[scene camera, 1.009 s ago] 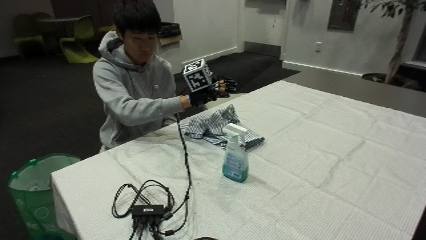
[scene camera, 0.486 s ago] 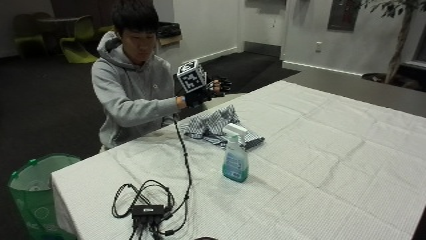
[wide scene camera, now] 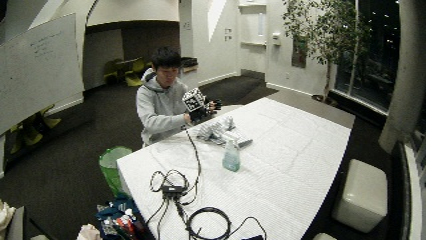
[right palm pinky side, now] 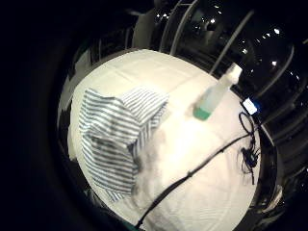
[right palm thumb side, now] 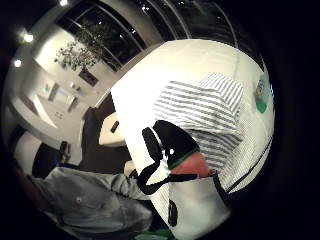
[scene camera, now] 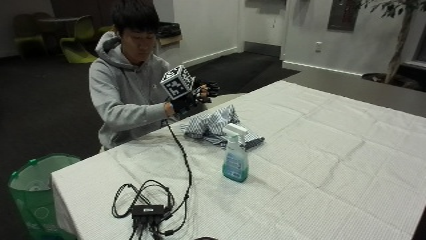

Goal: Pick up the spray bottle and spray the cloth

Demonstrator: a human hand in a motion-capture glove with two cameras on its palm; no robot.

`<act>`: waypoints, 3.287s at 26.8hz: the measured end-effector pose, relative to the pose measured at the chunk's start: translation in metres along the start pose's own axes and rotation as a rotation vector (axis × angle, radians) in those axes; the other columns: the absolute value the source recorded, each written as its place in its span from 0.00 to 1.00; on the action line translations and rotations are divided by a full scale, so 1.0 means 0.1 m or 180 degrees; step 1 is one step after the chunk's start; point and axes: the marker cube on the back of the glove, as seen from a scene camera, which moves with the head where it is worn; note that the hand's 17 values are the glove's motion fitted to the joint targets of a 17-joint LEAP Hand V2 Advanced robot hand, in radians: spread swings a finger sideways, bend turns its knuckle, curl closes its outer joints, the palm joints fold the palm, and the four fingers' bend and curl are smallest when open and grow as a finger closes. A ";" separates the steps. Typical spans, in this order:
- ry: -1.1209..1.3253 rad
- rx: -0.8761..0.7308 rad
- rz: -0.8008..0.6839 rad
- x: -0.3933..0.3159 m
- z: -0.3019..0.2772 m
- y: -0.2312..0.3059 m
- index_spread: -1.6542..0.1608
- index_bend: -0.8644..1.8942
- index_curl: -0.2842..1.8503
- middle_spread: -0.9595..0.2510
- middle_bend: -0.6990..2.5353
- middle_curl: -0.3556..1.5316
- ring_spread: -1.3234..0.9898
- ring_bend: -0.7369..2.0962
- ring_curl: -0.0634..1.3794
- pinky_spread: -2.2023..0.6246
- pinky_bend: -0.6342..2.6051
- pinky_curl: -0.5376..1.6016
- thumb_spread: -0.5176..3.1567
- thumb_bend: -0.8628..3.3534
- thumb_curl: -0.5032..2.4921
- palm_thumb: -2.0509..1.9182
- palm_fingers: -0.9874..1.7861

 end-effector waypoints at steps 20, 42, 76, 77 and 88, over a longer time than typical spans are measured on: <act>-0.0331 0.0656 0.1020 1.14 -0.05 0.19 0.72 0.35 0.21 0.76 0.30 0.35 0.59 0.39 0.21 0.86 0.36 0.40 0.42 0.20 0.27 0.67 0.39; -0.1443 0.1047 0.1911 1.93 0.44 -0.57 0.74 0.35 0.21 0.78 0.31 0.37 0.59 0.42 0.23 0.86 0.37 0.41 0.41 0.20 0.28 0.68 0.38; -0.2342 0.1812 0.2708 2.37 0.89 -1.37 0.81 0.38 0.27 0.73 0.43 0.45 0.52 0.51 0.33 0.74 0.30 0.41 0.39 0.20 0.31 0.74 0.86; -0.2333 0.1784 0.2689 2.38 0.89 -1.38 0.81 0.37 0.27 0.73 0.43 0.45 0.52 0.52 0.33 0.73 0.30 0.41 0.39 0.20 0.31 0.74 0.86; -0.2549 0.1246 0.2483 2.22 0.94 -1.53 0.81 0.41 0.31 0.72 0.43 0.45 0.52 0.52 0.34 0.69 0.32 0.43 0.37 0.20 0.32 0.73 0.87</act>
